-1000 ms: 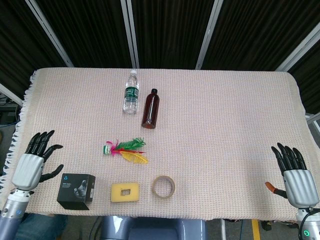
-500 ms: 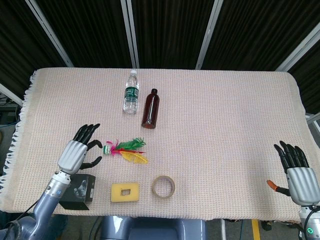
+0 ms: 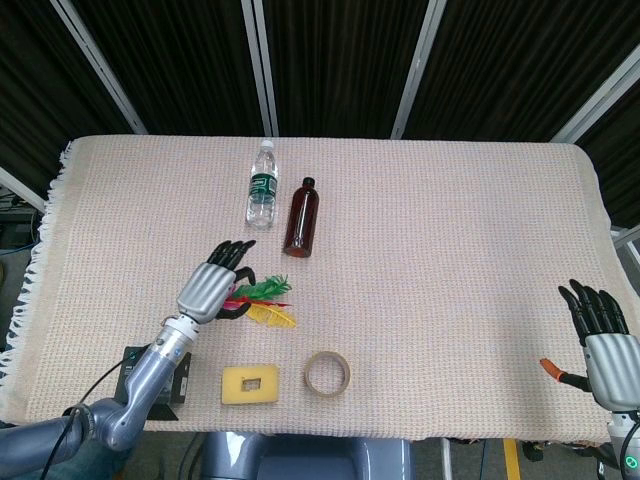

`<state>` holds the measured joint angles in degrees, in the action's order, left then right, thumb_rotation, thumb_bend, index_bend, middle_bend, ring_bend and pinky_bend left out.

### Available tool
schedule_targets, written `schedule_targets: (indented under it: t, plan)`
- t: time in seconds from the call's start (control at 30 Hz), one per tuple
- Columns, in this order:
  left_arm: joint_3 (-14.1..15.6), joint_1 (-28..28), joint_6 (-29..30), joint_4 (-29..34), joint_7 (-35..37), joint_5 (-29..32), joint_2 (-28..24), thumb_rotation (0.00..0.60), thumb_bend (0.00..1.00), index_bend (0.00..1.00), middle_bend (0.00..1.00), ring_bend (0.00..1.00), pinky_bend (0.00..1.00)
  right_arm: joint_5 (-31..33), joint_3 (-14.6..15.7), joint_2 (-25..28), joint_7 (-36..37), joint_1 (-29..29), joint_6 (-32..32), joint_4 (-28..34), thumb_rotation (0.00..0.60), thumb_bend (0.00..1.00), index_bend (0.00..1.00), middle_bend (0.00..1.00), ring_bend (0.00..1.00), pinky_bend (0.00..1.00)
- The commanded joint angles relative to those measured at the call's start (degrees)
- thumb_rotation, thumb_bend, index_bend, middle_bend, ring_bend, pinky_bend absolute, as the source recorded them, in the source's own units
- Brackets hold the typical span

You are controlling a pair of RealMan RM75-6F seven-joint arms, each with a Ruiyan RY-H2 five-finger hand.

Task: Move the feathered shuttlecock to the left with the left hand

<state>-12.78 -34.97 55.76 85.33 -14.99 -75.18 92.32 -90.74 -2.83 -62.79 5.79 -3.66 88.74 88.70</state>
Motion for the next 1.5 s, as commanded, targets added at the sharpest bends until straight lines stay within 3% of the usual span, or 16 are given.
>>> schedule_targets:
  t: [0.03, 0.97, 1.27, 1.5]
  plan:
    - [0.26, -1.38, -1.54, -0.53, -0.11, 1.11, 1.27, 0.600, 0.28, 0.42, 0.00, 0.00, 0.00, 0.19, -0.09, -0.03, 0.14, -0.04, -0.11, -0.09, 0.600, 0.04, 0.00, 0.00, 0.00, 0.00]
    - [2.96, -7.35, -3.37, -11.43, -2.89, 2.31, 9.29, 0.600, 0.28, 0.44, 0.00, 0.00, 0.00, 0.14, -0.11, 1.02, 3.36, 0.23, 0.24, -0.48, 0.600, 0.05, 0.00, 0.00, 0.00, 0.00]
    - [3.88, -7.96, -2.39, -14.55, -3.41, 1.39, 11.01, 0.600, 0.46, 0.56, 0.00, 0.00, 0.00, 0.27, -0.04, 1.42, 4.14, 0.37, 0.21, -0.54, 0.600, 0.05, 0.00, 0.00, 0.00, 0.00]
    - [4.86, -7.29, 1.43, -15.37, -3.68, -1.44, 11.12, 0.600, 0.55, 0.66, 0.00, 0.00, 0.00, 0.16, 0.12, 1.57, 4.39, 0.40, 0.08, -0.56, 0.600, 0.05, 0.00, 0.00, 0.00, 0.00]
